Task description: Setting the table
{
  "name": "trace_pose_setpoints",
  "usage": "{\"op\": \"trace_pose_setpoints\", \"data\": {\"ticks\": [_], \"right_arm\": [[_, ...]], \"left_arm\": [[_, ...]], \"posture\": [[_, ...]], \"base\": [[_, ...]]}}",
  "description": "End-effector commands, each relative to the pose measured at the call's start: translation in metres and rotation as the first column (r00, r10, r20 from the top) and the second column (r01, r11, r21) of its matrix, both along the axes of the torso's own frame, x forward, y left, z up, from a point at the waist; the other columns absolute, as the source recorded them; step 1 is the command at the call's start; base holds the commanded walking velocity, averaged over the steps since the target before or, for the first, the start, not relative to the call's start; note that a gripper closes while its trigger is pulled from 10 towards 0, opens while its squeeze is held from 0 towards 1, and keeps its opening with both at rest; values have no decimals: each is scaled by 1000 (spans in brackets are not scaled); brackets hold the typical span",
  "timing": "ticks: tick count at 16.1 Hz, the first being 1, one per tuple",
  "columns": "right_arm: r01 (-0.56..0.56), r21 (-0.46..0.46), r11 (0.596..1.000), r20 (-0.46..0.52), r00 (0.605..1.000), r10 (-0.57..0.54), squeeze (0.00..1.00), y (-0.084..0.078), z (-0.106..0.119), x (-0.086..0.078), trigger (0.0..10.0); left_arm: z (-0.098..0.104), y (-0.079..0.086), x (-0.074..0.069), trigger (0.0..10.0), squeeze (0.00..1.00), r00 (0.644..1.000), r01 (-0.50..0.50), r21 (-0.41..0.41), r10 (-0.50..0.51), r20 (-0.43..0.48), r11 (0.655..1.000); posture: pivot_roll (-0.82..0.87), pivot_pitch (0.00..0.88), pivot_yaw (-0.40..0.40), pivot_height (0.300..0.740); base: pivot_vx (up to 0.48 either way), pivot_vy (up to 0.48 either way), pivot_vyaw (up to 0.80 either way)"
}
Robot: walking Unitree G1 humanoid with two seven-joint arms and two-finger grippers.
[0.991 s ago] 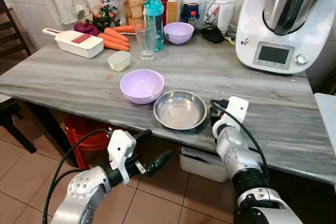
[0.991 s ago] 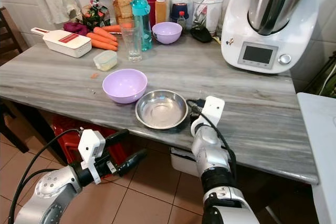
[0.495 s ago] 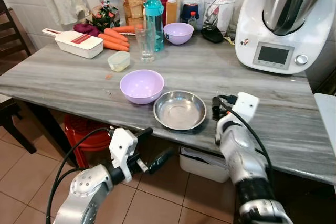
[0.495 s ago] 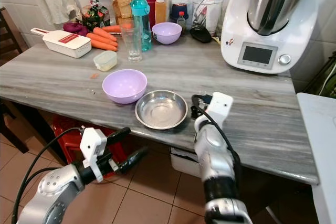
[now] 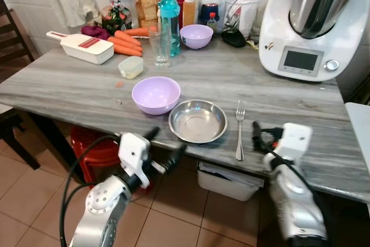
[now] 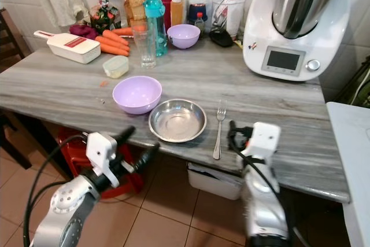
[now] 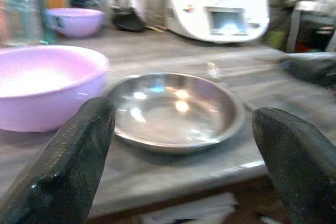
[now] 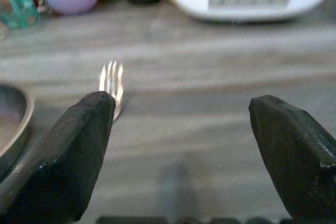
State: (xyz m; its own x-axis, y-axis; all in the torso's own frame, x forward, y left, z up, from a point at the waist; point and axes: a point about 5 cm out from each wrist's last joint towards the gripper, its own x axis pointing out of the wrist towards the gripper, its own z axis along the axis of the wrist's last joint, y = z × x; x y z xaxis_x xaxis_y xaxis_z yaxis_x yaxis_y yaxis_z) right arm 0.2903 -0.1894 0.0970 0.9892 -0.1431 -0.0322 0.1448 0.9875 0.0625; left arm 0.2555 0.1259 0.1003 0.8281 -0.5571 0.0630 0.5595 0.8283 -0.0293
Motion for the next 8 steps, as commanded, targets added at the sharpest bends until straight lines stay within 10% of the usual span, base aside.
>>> {"op": "trace_pose_setpoints", "data": {"ticks": [1,8], "right_arm": [[-20,-25,999,17,1000,20,1000,1,3,-2,10000],[6,-38,999,35,999,-5,1000,-9,11,-37,10000]], "left_arm": [[-5,10,2,10000,0,998,-69,43,69,-3,997],[-26,31,19,10000,0,933,-347,165,357,-36,923]], "posture": [[-29,0,5,740],[-106,0,26,740]], "base": [[0,0,0],[0,0,0]]}}
